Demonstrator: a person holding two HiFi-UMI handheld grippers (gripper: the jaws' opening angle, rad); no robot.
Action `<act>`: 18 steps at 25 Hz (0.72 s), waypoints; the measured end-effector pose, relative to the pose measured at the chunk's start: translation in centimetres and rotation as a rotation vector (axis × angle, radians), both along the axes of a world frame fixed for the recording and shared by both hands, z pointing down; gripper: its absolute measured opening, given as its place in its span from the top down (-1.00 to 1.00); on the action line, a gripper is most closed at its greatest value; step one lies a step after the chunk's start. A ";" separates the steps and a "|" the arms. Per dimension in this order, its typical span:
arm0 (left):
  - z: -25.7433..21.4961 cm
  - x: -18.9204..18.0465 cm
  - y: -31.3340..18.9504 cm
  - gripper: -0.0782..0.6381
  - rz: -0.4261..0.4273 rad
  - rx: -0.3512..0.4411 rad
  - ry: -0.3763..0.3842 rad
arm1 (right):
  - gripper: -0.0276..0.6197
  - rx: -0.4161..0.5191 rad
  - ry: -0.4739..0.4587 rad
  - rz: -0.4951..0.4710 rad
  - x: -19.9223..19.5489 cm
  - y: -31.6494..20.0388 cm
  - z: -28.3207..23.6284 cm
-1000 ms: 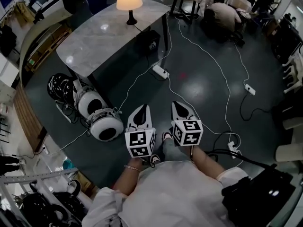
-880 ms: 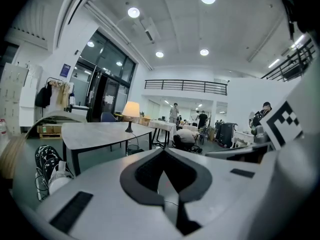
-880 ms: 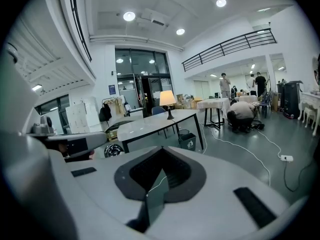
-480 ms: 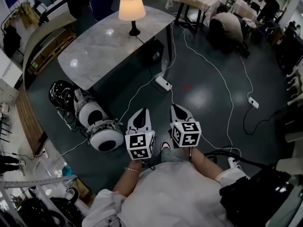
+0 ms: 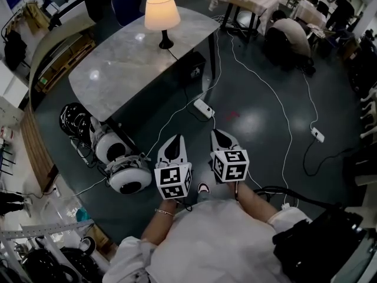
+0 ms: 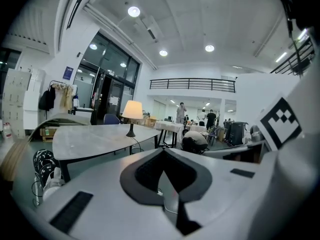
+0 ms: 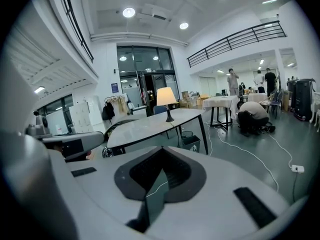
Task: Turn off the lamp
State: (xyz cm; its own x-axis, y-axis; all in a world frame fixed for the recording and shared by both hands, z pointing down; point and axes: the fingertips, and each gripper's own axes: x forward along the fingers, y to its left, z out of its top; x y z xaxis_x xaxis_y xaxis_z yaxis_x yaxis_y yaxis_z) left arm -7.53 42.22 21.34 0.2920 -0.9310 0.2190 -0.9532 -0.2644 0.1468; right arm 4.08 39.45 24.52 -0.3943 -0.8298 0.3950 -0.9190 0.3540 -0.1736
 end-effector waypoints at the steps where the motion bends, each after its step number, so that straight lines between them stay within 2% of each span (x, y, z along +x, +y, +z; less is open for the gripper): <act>1: 0.1 0.2 -0.6 0.76 -0.006 0.000 0.001 | 0.92 -0.004 0.000 0.000 0.4 -0.7 0.2; 11: 1.6 2.7 -6.3 0.76 -0.033 -0.045 -0.012 | 0.92 -0.023 -0.007 -0.032 3.1 -7.3 1.2; 18: 2.6 2.5 -8.6 0.76 -0.057 -0.074 -0.030 | 0.92 -0.048 -0.025 -0.026 4.2 -10.2 2.4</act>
State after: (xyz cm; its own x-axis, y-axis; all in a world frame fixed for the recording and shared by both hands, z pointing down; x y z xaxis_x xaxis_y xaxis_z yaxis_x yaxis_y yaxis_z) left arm -5.04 33.60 23.94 0.2315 -0.9267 0.2960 -0.9706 -0.1994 0.1348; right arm 8.26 29.20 26.94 -0.4261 -0.7992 0.4239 -0.9046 0.3686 -0.2141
